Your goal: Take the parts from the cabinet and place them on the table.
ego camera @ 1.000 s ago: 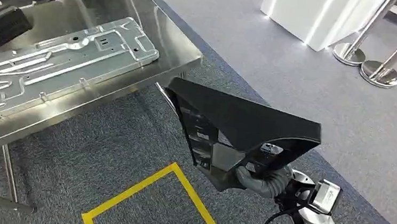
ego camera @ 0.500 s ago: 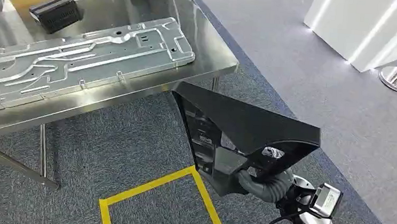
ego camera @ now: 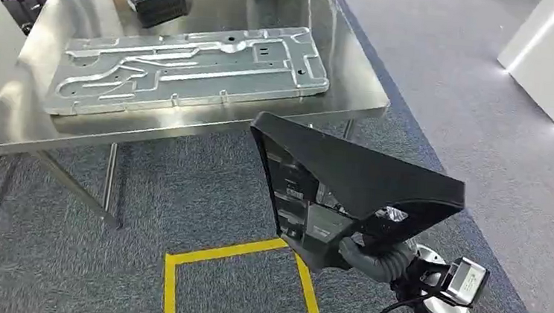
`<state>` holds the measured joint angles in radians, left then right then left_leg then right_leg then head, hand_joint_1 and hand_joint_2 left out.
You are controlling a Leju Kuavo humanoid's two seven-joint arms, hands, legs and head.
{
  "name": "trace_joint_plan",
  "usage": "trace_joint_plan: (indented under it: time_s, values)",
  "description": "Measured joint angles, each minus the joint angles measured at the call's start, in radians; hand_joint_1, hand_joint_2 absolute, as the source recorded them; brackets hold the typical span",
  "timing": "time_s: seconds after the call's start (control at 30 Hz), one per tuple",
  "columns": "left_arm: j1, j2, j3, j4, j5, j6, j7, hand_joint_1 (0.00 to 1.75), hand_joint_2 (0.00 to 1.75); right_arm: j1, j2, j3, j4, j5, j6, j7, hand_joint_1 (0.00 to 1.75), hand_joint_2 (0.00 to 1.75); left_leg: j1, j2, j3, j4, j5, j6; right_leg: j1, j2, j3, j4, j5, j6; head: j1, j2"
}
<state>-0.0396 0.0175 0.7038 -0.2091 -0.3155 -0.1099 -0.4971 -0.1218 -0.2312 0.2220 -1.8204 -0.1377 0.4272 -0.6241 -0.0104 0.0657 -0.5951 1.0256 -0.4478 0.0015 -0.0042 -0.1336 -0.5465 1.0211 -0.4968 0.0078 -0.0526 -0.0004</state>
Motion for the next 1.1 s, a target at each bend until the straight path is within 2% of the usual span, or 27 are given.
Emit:
trace_joint_plan:
  time_s: [0.03, 0.07, 0.1, 0.13, 0.17, 0.2, 0.23, 0.27, 0.3, 0.33, 0.4, 0.43, 0.53, 0.57, 0.6, 0.63, 0.67, 0.73, 0.77, 0.8, 0.83, 0.9, 0.93, 0.97, 1.03, 1.07, 1.1]
  values:
    - [0.003, 0.002, 0.001, 0.000, 0.000, 0.000, 0.000, 0.00, 0.00, 0.000, 0.002, 0.000, -0.001, 0.000, 0.000, 0.000, 1.73, 1.75, -0.001, -0.013, -0.004, -0.003, 0.002, 0.005, 0.000, -0.011, 0.006, -0.006, 0.001, 0.005, 0.000, 0.000]
    - [0.003, 0.002, 0.001, 0.000, 0.000, 0.000, 0.000, 0.00, 0.00, 0.001, 0.003, -0.001, -0.005, 0.000, 0.000, 0.000, 1.73, 1.75, 0.006, -0.025, 0.010, -0.018, 0.008, 0.013, 0.004, -0.019, 0.011, -0.008, -0.004, 0.013, 0.000, 0.000]
    - [0.004, 0.002, 0.001, 0.000, 0.000, 0.000, 0.000, 0.00, 0.00, 0.000, 0.003, -0.003, -0.006, 0.000, 0.000, 0.001, 1.73, 1.75, 0.012, -0.038, 0.015, -0.027, 0.016, 0.015, -0.005, 0.044, 0.009, 0.006, -0.015, 0.020, 0.000, 0.000]
    - [0.000, 0.002, 0.001, 0.000, 0.000, 0.000, 0.000, 0.00, 0.00, 0.002, 0.004, -0.006, -0.009, -0.003, 0.000, -0.002, 1.73, 1.75, 0.015, -0.047, 0.014, -0.029, 0.020, 0.023, -0.008, 0.101, -0.016, 0.057, -0.049, 0.021, 0.000, 0.000]
    - [-0.005, 0.002, 0.001, 0.000, -0.001, 0.000, 0.000, 0.00, 0.00, 0.004, 0.004, -0.010, -0.010, -0.003, 0.000, -0.002, 1.73, 1.75, 0.015, -0.062, 0.013, -0.029, 0.021, 0.024, -0.009, 0.123, -0.053, 0.130, -0.087, 0.023, 0.000, 0.000]
    - [-0.006, 0.002, 0.001, 0.000, -0.002, -0.001, 0.000, 0.00, 0.00, 0.009, 0.004, -0.014, -0.009, -0.002, -0.002, 0.000, 1.73, 1.75, 0.015, -0.076, 0.012, -0.029, 0.021, 0.024, -0.010, 0.130, -0.094, 0.211, -0.120, 0.026, 0.000, 0.000]
    - [-0.006, 0.002, 0.001, 0.000, -0.002, -0.003, 0.000, 0.00, 0.00, 0.013, 0.005, -0.014, -0.009, -0.002, -0.004, 0.000, 1.73, 1.75, 0.015, -0.089, 0.012, -0.028, 0.021, 0.024, -0.010, 0.131, -0.132, 0.280, -0.138, 0.028, 0.000, 0.000]
    - [-0.004, 0.002, 0.001, 0.000, -0.002, -0.006, 0.000, 0.00, 0.00, 0.015, 0.005, -0.014, -0.009, -0.003, -0.005, 0.000, 1.73, 1.75, 0.014, -0.101, 0.012, -0.027, 0.021, 0.024, -0.010, 0.131, -0.149, 0.303, -0.130, 0.029, 0.000, 0.000]
    - [-0.002, 0.002, 0.001, 0.000, -0.003, -0.010, 0.000, 0.00, 0.00, 0.015, 0.006, -0.014, -0.009, -0.006, -0.006, 0.000, 1.73, 1.75, 0.015, -0.108, 0.013, -0.025, 0.020, 0.024, -0.010, 0.131, -0.142, 0.272, -0.093, 0.029, 0.000, 0.000]
    - [-0.002, 0.002, 0.001, 0.000, -0.008, -0.017, 0.000, 0.00, 0.00, 0.015, 0.008, -0.015, -0.009, -0.016, -0.007, 0.000, 1.73, 1.75, 0.016, -0.119, 0.014, -0.021, 0.018, 0.022, -0.011, 0.131, -0.117, 0.205, -0.045, 0.028, 0.000, 0.000]
    - [-0.002, 0.002, 0.002, 0.000, -0.010, -0.026, 0.000, 0.00, 0.00, 0.013, 0.015, -0.020, -0.010, -0.036, -0.009, -0.001, 1.73, 1.75, 0.016, -0.133, 0.013, -0.010, 0.009, 0.014, -0.015, 0.140, -0.044, 0.029, 0.041, 0.025, 0.000, 0.000]
    - [-0.003, 0.002, 0.004, 0.000, -0.009, -0.030, 0.001, 0.00, 0.00, 0.011, 0.019, -0.021, -0.009, -0.040, -0.012, 0.000, 1.73, 1.75, 0.009, -0.136, 0.004, 0.000, 0.006, 0.007, -0.014, 0.154, -0.039, 0.012, 0.025, 0.019, 0.000, 0.000]
    - [0.000, 0.003, 0.009, 0.000, -0.006, -0.045, 0.006, 0.00, 0.00, 0.009, 0.034, -0.021, -0.010, -0.043, -0.013, 0.007, 1.73, 1.75, 0.013, -0.140, 0.000, -0.006, 0.009, -0.009, -0.007, 0.151, -0.047, 0.013, 0.030, 0.000, 0.000, 0.000]
    - [0.000, 0.005, 0.011, 0.000, -0.005, -0.047, 0.008, 0.00, 0.00, 0.007, 0.037, -0.021, -0.010, -0.043, -0.013, 0.007, 1.73, 1.75, 0.011, -0.141, -0.001, -0.006, 0.008, -0.015, -0.012, 0.148, -0.046, 0.006, 0.033, -0.007, 0.000, 0.000]
    - [0.000, 0.006, 0.015, 0.000, -0.006, -0.055, 0.010, 0.00, 0.00, 0.004, 0.042, -0.021, -0.010, -0.043, -0.013, 0.010, 1.73, 1.75, 0.014, -0.128, -0.001, 0.004, -0.002, -0.019, -0.015, 0.143, -0.041, 0.000, 0.035, -0.014, 0.000, 0.000]
    - [-0.002, 0.006, 0.019, 0.000, -0.008, -0.063, 0.008, 0.00, 0.00, 0.002, 0.049, -0.021, -0.010, -0.044, -0.013, 0.010, 1.73, 1.75, 0.012, -0.101, -0.018, 0.046, -0.032, -0.025, -0.015, 0.140, -0.038, -0.002, 0.034, -0.020, 0.000, 0.000]
    - [-0.004, 0.007, 0.021, 0.000, -0.008, -0.069, 0.006, 0.00, 0.00, 0.002, 0.052, -0.021, -0.011, -0.045, -0.013, 0.010, 1.73, 1.75, 0.014, -0.087, -0.051, 0.116, -0.070, -0.030, -0.014, 0.136, -0.038, -0.001, 0.032, -0.022, 0.000, 0.000]
    - [-0.005, 0.008, 0.023, 0.000, -0.010, -0.076, 0.002, 0.00, 0.00, 0.004, 0.056, -0.021, -0.010, -0.045, -0.013, 0.012, 1.73, 1.75, 0.017, -0.078, -0.129, 0.278, -0.137, -0.037, -0.011, 0.126, -0.037, -0.001, 0.030, -0.025, 0.000, 0.000]
    - [-0.002, 0.008, 0.024, 0.000, -0.011, -0.076, 0.002, 0.00, 0.00, 0.005, 0.058, -0.021, -0.010, -0.045, -0.012, 0.012, 1.73, 1.75, 0.019, -0.077, -0.149, 0.317, -0.140, -0.038, -0.010, 0.123, -0.037, -0.001, 0.030, -0.025, 0.000, 0.000]
    - [-0.001, 0.008, 0.024, 0.000, -0.011, -0.077, 0.001, 0.00, 0.00, 0.005, 0.060, -0.021, -0.010, -0.045, -0.012, 0.012, 1.73, 1.75, 0.020, -0.076, -0.142, 0.299, -0.117, -0.038, -0.010, 0.121, -0.035, -0.001, 0.029, -0.024, 0.000, 0.000]
    - [-0.001, 0.008, 0.024, 0.000, -0.012, -0.077, 0.001, 0.00, 0.00, 0.005, 0.062, -0.021, -0.010, -0.045, -0.012, 0.012, 1.73, 1.75, 0.020, -0.075, -0.109, 0.234, -0.076, -0.036, -0.010, 0.118, -0.031, 0.000, 0.027, -0.023, 0.000, 0.000]
    - [-0.002, 0.010, 0.024, 0.000, -0.013, -0.077, 0.000, 0.00, 0.00, 0.004, 0.066, -0.021, -0.010, -0.045, -0.012, 0.011, 1.73, 1.75, 0.020, -0.068, -0.014, 0.049, 0.009, -0.026, -0.009, 0.115, -0.021, -0.001, 0.022, -0.017, 0.000, 0.000]
    - [-0.003, 0.012, 0.024, 0.000, -0.015, -0.077, 0.000, 0.00, 0.00, 0.004, 0.067, -0.021, -0.010, -0.045, -0.012, 0.011, 1.73, 1.75, 0.015, -0.061, 0.012, -0.001, 0.000, -0.021, -0.007, 0.113, -0.018, -0.001, 0.019, -0.014, 0.000, 0.000]
    - [-0.004, 0.012, 0.024, 0.000, -0.016, -0.077, 0.000, 0.00, 0.00, 0.004, 0.068, -0.021, -0.010, -0.046, -0.012, 0.011, 1.73, 1.75, 0.009, -0.063, 0.015, -0.008, 0.000, -0.011, -0.004, 0.114, -0.021, 0.001, 0.018, -0.008, 0.000, 0.000]
    - [-0.002, 0.014, 0.024, 0.000, -0.017, -0.077, 0.000, 0.00, 0.00, 0.004, 0.069, -0.021, -0.010, -0.046, -0.012, 0.011, 1.73, 1.75, 0.006, -0.065, 0.011, -0.006, -0.003, -0.002, -0.007, 0.112, -0.019, -0.004, 0.019, 0.004, 0.000, 0.000]
    - [-0.001, 0.014, 0.024, 0.000, -0.018, -0.077, 0.000, 0.00, 0.00, 0.003, 0.072, -0.021, -0.010, -0.046, -0.012, 0.011, 1.73, 1.75, 0.007, -0.067, 0.015, -0.014, 0.000, 0.005, -0.006, 0.111, -0.014, -0.008, 0.018, 0.011, 0.000, 0.000]
    - [0.000, 0.013, 0.025, 0.000, -0.020, -0.077, 0.000, 0.00, 0.00, 0.004, 0.072, -0.023, -0.011, -0.045, -0.013, 0.011, 1.73, 1.75, 0.019, -0.068, 0.025, -0.025, 0.007, 0.012, -0.007, 0.114, -0.013, -0.003, 0.012, 0.017, 0.000, 0.000]
